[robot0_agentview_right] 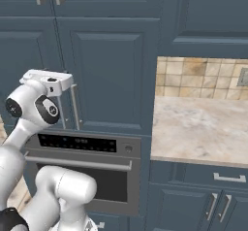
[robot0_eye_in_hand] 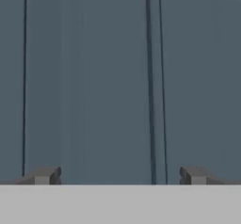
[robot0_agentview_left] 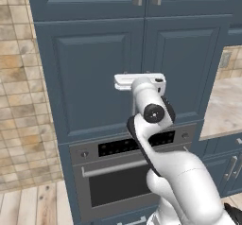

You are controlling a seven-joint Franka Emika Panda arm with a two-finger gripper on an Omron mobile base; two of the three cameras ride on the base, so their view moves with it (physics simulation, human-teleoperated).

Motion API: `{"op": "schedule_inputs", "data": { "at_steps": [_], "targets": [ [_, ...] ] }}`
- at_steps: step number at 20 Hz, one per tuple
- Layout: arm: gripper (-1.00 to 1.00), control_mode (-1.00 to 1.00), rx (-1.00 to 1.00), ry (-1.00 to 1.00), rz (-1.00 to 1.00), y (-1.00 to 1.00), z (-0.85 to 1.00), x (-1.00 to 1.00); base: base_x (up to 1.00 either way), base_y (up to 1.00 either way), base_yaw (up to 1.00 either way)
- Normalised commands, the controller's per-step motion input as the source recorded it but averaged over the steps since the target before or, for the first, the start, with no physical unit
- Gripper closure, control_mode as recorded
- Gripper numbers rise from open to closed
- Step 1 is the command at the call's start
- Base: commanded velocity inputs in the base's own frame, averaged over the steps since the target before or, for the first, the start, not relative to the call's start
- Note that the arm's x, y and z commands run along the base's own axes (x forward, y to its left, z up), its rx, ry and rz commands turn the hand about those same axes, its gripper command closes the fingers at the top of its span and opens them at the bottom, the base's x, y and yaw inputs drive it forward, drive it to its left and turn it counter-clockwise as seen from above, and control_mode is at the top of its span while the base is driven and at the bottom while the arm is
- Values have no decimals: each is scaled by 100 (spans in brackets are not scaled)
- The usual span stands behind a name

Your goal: Close all open cabinet doors.

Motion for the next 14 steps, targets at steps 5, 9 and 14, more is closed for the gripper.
{"op": "schedule_inputs", "data": {
  "at_steps": [5, 9, 14],
  "targets": [
    [-100, -100, 1, 0, 7, -7, 0, 23, 0, 0, 0],
    [-100, -100, 0, 0, 7, -6, 0, 21, 0, 0, 0],
    [-100, -100, 0, 0, 8, -5, 0, 24, 0, 0, 0]
  ]
}}
